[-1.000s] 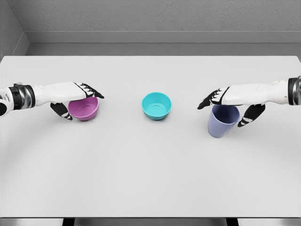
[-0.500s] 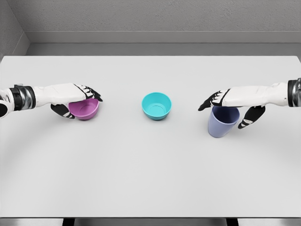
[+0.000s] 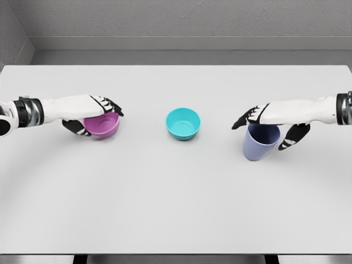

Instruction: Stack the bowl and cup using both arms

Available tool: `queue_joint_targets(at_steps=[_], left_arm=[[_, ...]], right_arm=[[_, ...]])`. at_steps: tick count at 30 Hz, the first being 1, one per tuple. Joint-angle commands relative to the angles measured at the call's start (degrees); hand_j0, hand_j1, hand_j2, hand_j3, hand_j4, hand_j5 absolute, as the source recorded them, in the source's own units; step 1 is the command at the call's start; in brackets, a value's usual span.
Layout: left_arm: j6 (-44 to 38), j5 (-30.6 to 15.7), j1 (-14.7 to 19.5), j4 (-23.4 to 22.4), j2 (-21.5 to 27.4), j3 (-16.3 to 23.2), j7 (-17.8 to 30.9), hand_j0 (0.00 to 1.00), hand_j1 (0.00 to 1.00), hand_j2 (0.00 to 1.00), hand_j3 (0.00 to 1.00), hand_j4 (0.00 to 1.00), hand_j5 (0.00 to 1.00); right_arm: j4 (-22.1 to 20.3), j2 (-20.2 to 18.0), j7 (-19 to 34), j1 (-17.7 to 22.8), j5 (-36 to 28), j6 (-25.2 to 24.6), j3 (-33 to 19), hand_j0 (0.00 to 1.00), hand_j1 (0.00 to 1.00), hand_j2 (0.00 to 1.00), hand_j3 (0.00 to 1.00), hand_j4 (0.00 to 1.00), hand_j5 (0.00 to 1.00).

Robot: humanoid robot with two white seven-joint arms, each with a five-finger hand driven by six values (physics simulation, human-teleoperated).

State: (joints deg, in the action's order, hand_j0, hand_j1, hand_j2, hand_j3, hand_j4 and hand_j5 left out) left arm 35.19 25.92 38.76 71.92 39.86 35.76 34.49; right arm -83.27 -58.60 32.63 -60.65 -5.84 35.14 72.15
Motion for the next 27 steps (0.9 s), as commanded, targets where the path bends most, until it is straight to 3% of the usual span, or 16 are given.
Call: queue_joint_targets(at_steps=[1, 27], left_arm=[[-0.2, -0.4, 0.0, 1.4, 0.0, -0.1, -0.1, 0.71, 0.71, 0.71, 0.71, 0.71, 0.71], [-0.2, 0.0, 2.0, 5.6, -5.3, 0.2, 0.0, 0.7, 0.7, 0.7, 0.7, 0.7, 0.7]], right_arm=[[0.0, 0.0, 0.0, 0.1, -0.3, -0.1, -0.1, 1.0, 1.0, 1.0, 1.0, 1.0, 1.0], [0.0, -0.1, -0.2, 0.4, -0.4, -0.1, -0.2, 1.0, 1.0, 1.0, 1.0, 1.0, 1.0]])
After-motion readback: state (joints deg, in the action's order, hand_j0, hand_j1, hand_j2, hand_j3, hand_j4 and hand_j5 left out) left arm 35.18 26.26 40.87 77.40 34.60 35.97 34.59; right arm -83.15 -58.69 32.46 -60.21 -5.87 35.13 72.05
